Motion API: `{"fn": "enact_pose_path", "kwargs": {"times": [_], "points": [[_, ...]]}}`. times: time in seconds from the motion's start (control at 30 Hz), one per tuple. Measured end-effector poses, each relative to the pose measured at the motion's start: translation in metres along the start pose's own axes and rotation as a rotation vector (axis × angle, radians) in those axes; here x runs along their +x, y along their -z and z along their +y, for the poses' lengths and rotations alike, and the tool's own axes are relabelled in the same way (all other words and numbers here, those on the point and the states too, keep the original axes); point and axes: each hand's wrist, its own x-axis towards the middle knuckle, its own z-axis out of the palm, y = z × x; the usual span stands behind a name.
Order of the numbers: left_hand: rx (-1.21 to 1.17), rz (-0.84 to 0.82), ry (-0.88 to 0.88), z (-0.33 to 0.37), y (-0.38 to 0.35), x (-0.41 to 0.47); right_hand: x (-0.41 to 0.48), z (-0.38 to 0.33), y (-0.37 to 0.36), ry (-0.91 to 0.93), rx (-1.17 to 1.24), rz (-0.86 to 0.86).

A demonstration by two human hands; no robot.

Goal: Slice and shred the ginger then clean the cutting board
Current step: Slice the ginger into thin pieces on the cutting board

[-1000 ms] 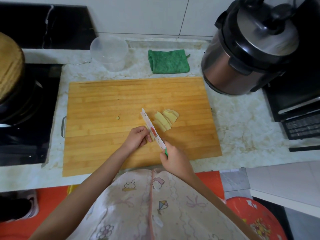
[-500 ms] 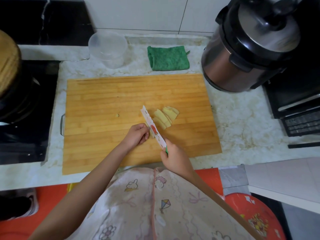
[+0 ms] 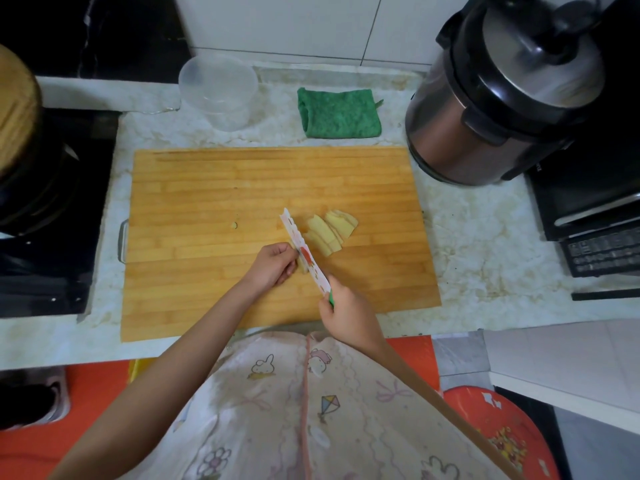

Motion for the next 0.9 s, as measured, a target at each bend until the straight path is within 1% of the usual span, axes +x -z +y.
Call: {"fn": "enact_pose_path", "kwargs": {"times": [0.7, 0.9], "points": [[0.025, 0.01, -0.012, 0.002, 0.001, -0.001, 0.014, -0.002, -0.002, -0.001, 0.032, -0.007], [0.019, 0.002, -0.001, 0.0, 0.002, 0.001, 0.015, -0.003, -0.002, -0.015, -0.005, -0.025]]}}
